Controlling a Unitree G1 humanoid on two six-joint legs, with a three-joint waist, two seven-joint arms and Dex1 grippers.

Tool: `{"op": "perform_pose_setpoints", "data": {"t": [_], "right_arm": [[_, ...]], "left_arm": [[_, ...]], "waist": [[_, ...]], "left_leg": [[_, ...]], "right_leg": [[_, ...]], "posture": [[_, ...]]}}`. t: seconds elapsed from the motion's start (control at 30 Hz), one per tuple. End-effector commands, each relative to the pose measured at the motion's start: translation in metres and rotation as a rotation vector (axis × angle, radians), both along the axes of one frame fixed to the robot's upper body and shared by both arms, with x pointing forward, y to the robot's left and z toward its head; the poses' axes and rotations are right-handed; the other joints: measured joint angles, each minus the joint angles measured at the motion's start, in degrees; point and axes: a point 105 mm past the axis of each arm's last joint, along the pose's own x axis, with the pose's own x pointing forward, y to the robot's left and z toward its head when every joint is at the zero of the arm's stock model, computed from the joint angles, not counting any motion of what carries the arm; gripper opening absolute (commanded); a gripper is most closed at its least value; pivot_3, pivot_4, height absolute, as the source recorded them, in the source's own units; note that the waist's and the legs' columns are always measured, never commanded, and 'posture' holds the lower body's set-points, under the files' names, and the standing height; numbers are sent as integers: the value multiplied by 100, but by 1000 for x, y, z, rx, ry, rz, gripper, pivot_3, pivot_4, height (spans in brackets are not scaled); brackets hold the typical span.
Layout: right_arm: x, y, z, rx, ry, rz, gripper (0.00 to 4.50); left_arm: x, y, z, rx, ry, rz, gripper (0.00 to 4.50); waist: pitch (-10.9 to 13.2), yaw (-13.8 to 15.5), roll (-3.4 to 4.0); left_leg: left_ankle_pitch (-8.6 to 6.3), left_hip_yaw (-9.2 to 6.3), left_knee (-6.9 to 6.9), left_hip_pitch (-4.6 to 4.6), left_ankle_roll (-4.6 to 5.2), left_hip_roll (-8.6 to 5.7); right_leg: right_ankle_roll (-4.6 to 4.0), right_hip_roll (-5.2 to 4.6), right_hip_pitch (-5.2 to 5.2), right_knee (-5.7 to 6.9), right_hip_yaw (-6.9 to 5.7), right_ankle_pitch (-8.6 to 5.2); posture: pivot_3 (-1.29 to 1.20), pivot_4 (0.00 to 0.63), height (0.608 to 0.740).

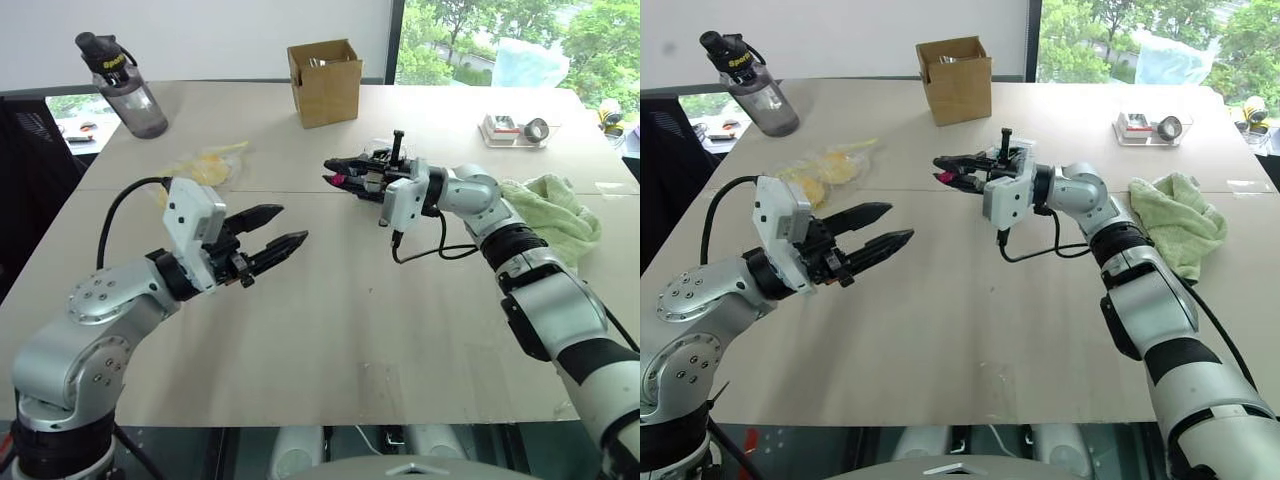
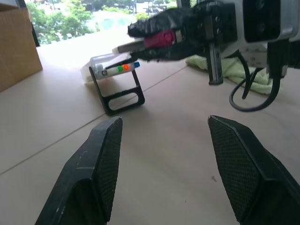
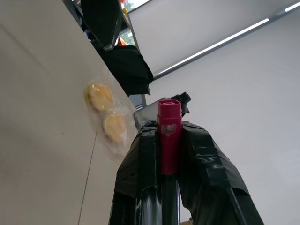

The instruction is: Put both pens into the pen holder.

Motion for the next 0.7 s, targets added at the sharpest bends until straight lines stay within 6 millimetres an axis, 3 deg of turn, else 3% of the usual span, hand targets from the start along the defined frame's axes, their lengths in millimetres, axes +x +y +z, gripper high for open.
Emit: {"op": "perform_pose_setpoints", "data": {"t": [0.03,0.7], "right_arm": [[5,-2,20,104,8,-14,29],[24,-6,16,115,59,-135,29]], "left_arm": [[-5,-2,11,-18,-50,3,2952],[-1,2,6,-39,-47,48,2952]], "waist": [[0,-1,0],[1,-4,2]], "left_leg": [[0,0,0,0,0,-1],[0,0,-1,1,0,-1]], "right_leg": [[0,-1,0,0,0,0],[0,-3,1,1,0,0]], "posture": [[0,150,736],[0,150,736]]}}
